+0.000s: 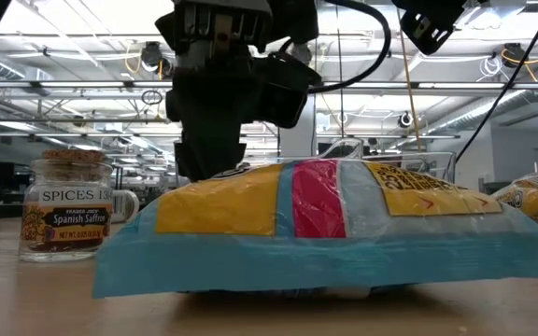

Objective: Pick & Place Food Item
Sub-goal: Put the blue noodle pack into the top left transparent bin

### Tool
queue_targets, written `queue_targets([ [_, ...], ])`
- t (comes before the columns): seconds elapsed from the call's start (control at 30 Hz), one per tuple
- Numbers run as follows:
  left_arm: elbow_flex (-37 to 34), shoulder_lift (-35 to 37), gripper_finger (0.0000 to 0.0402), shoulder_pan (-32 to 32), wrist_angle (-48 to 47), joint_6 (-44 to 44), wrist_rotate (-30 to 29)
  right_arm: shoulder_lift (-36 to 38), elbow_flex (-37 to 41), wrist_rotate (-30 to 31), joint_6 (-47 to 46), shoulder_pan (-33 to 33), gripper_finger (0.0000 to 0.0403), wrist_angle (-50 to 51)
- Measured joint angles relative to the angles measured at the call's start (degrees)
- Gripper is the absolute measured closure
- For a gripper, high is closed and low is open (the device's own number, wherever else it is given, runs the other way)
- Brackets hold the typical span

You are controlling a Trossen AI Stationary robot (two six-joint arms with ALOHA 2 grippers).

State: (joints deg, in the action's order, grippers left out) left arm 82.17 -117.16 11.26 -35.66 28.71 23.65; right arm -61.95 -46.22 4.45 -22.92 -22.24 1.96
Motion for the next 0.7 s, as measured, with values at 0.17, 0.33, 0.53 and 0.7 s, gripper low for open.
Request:
queue_targets([
  [0.17,0.00,0.00,0.0261,0.51,-0.56,-0.78,-0.32,0.00,0.00,0.02,0.17,0.00,0.0271,0.00],
  [0.33,-0.01,0.00,0.0261,1.09,-0.57,-1.18,-0.35,0.00,0.00,0.22,0.22,0.00,0.0271,0.00],
  [0.53,-0.07,-2.17,0.0265,2.03,-0.60,0.05,-0.86,0.00,0.02,0.24,0.22,0.00,0.0271,0.00],
  [0.7,0.13,-3.66,0.0294,2.74,-1.54,1.52,1.15,-0.02,0.07,0.24,0.15,0.00,0.0271,-0.15],
])
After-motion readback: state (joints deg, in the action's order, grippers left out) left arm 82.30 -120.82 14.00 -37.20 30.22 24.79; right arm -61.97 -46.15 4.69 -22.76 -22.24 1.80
